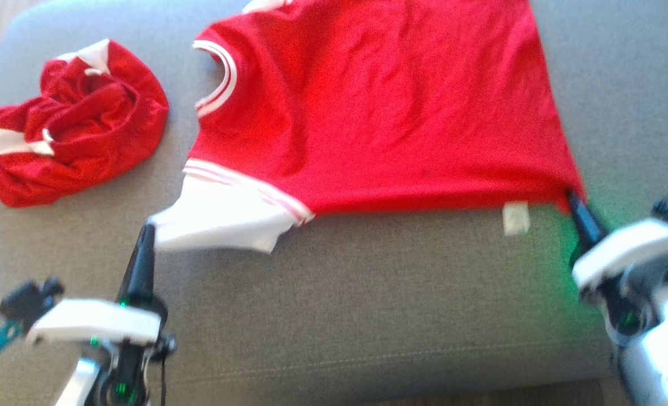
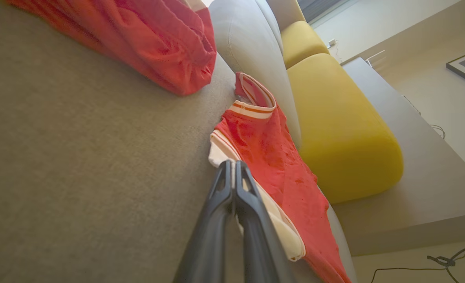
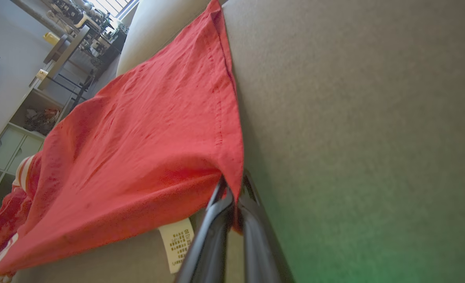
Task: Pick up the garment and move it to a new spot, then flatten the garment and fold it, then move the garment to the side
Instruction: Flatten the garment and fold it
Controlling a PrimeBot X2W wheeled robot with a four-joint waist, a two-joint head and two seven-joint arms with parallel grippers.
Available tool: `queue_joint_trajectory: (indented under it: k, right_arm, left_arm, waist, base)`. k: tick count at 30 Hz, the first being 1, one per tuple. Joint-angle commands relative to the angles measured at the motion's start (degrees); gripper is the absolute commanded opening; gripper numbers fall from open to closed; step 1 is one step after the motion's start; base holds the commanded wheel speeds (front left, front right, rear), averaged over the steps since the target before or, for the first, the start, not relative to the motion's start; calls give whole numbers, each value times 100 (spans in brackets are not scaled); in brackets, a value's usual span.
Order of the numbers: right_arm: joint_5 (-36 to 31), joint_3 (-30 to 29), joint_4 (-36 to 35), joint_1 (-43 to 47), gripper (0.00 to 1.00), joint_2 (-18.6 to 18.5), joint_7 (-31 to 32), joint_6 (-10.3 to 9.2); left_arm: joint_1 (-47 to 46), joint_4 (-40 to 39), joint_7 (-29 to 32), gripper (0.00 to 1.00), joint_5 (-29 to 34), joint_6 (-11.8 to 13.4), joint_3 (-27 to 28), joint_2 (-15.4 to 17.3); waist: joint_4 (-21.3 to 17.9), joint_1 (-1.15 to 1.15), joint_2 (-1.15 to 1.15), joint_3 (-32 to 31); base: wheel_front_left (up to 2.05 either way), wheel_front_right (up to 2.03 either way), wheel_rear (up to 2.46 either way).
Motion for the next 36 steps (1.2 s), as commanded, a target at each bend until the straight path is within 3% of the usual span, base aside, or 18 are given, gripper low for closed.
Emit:
queue_joint_trajectory:
  k: [1, 3, 10, 17, 22, 25, 36]
  right_arm:
    - [-123, 48, -265, 119, 0, -34, -59, -1]
    - [-348, -145, -634, 761, 0, 111, 26, -1]
    - [-941, -1107, -1585, 1667, 0, 379, 475, -1]
    - [-1487, -2254, -2545, 2400, 0, 897, 1166, -1]
    - [-1691, -2635, -3171, 2584, 0, 1207, 1684, -1]
    - [-1728, -2734, -3323, 2488, 0, 1317, 1940, -1]
    - [-1535, -2711, -2623, 1544, 0, 1387, 2318, -1]
  left_arm:
    - [-10, -200, -33, 0, 15, 70, 363, 144]
    - [554, -337, -33, 0, 122, 243, 431, 86]
    - [1517, -795, -32, 0, 206, 821, 478, -31]
    - [1995, -1446, 194, 0, 196, 1356, 360, 23]
    - [2228, -2021, 405, 0, 32, 1688, 384, 53]
    - [2050, -2212, 517, 0, -174, 1787, 448, -73]
    - [697, -1780, 805, 0, -364, 1635, 405, -392]
  waist:
    - [30, 0, 0, -221]
    - [4, 0, 0, -379]
    - [-18, 0, 0, -573]
    - [95, 0, 0, -591]
    - [101, 0, 0, -593]
    - [118, 0, 0, -602]
    - [159, 0, 0, -376]
  base:
    - [0, 0, 0]
    - [0, 0, 0]
    - [0, 0, 0]
    - [0, 0, 0]
    - [0, 0, 0]
    - [0, 0, 0]
    - [0, 0, 0]
